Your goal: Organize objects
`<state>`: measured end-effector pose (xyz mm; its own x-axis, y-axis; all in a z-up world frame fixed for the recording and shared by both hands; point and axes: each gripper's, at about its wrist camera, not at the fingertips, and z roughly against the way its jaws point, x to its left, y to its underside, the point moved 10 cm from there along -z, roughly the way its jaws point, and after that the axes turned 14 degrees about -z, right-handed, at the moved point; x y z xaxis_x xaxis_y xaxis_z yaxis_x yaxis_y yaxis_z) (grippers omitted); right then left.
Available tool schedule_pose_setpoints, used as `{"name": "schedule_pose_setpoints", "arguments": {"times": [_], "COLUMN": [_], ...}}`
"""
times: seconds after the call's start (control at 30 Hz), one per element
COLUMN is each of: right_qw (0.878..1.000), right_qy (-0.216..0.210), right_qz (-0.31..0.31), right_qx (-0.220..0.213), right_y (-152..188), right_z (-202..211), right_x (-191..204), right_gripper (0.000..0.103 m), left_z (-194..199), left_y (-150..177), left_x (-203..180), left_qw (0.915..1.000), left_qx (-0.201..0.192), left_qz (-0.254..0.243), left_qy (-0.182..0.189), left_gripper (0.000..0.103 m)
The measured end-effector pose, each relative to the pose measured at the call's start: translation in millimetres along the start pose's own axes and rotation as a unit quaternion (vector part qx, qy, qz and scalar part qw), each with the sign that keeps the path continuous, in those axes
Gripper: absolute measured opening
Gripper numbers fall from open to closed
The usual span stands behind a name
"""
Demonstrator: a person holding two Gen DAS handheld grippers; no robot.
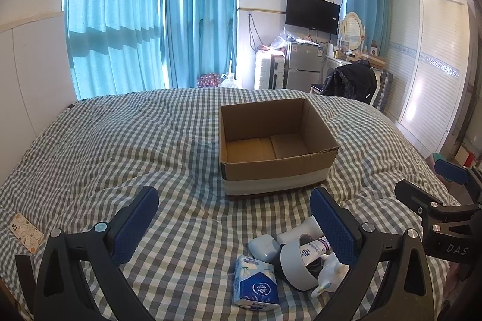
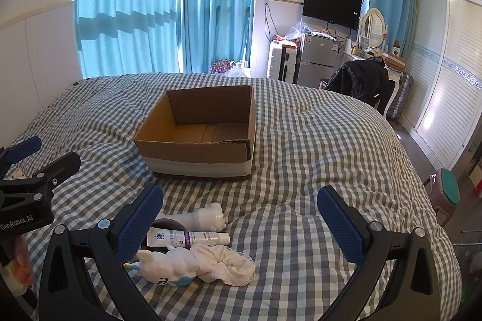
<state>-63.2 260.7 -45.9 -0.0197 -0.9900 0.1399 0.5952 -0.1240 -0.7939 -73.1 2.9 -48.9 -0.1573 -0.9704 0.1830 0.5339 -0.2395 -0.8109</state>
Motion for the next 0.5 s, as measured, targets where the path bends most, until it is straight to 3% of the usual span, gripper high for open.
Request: {"name": "schedule_pose_setpoints", "arguments": {"times": [0.5], "right_qw": [1.0], "right_qy": [-0.01], "right_qz": [0.004], "right_qx": [-0.007], "right_y": [-3.7], "right_z": [12.1], "right_x": [4.5], "right_gripper": [0.102], "left_z": [16.1], "left_y": [-6.5], "left_x": [5.4], "left_qw": [0.9996], "left_qx": [-0.013], "left_qz": [0.001], "left_qy": [-0.024], "left_gripper": [0.103]}}
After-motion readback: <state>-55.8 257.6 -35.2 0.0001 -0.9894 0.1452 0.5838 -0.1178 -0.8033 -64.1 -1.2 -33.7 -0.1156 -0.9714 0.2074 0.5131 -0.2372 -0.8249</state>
